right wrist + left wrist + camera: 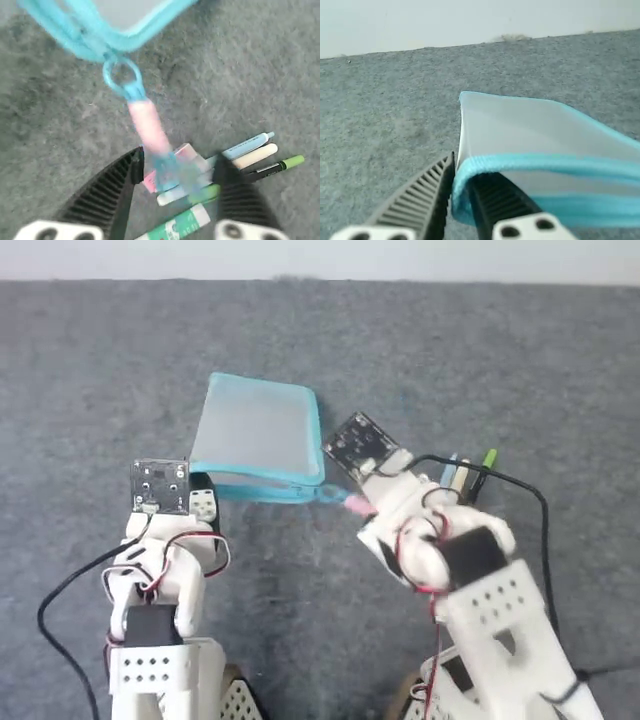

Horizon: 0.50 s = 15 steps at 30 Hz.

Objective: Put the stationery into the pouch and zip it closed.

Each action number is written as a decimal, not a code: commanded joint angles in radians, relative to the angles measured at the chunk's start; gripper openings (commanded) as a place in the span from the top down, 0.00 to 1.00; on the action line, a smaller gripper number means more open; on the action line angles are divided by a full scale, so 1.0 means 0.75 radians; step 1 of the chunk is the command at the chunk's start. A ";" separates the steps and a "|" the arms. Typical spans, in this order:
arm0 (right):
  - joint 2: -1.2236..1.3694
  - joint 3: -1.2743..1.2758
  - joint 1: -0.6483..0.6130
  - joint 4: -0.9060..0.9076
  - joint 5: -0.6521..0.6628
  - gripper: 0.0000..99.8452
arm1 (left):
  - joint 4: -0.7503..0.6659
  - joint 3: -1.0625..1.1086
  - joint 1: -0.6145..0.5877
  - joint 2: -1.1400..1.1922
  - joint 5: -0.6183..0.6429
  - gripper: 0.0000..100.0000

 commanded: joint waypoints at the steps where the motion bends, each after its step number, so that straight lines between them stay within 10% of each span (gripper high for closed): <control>1: -0.187 -0.168 -0.011 0.173 -0.020 0.45 | -0.045 -0.013 -0.008 -0.012 0.043 0.99; 7: -0.138 -0.110 0.349 0.118 -0.037 0.42 | -0.045 0.003 -0.012 -0.012 0.047 0.99; 15: 0.568 0.002 0.555 -0.304 -0.262 0.66 | -0.043 0.009 -0.014 -0.012 0.094 0.99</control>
